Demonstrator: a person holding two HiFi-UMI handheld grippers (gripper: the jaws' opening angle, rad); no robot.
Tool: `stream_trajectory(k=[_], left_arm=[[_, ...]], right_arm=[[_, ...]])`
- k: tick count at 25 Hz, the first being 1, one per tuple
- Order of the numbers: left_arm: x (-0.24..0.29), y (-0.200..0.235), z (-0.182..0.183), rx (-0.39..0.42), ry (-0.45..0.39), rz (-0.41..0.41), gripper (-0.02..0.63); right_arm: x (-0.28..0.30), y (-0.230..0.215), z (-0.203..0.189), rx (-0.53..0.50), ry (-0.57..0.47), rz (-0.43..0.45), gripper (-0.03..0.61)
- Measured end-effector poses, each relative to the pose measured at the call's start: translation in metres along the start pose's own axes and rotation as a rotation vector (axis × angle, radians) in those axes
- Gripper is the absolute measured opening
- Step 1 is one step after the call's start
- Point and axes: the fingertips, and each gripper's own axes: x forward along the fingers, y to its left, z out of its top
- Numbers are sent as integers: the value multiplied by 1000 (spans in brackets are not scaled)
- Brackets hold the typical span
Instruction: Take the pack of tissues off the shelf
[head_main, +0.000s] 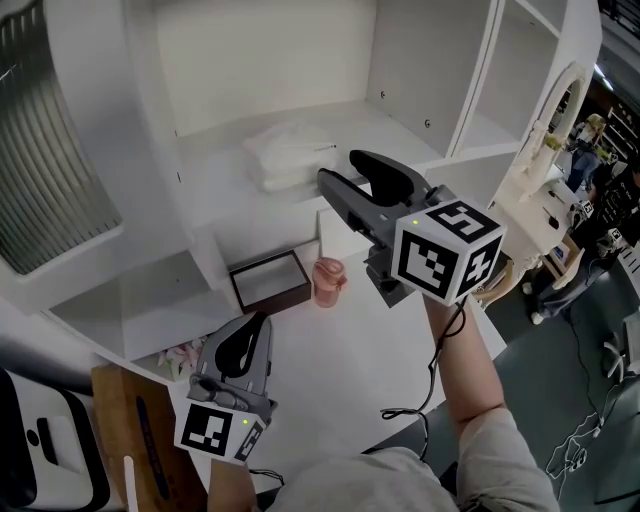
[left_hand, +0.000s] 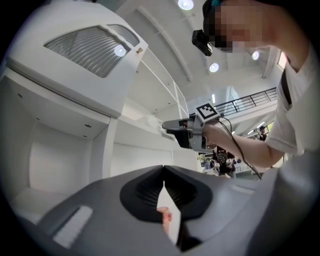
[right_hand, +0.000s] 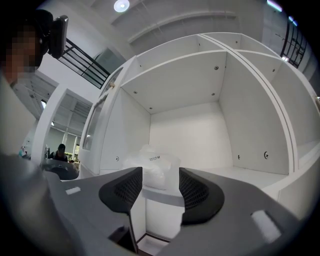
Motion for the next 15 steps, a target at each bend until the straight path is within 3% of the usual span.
stream_trajectory(k=[7, 15], left_arm=[[-4, 10, -1, -5, 0, 11, 2], [-8, 15, -2, -6, 3, 24, 2]], right_arm=[[13, 5, -3, 18, 7, 4, 216], [14, 7, -6, 26, -21, 8, 47]])
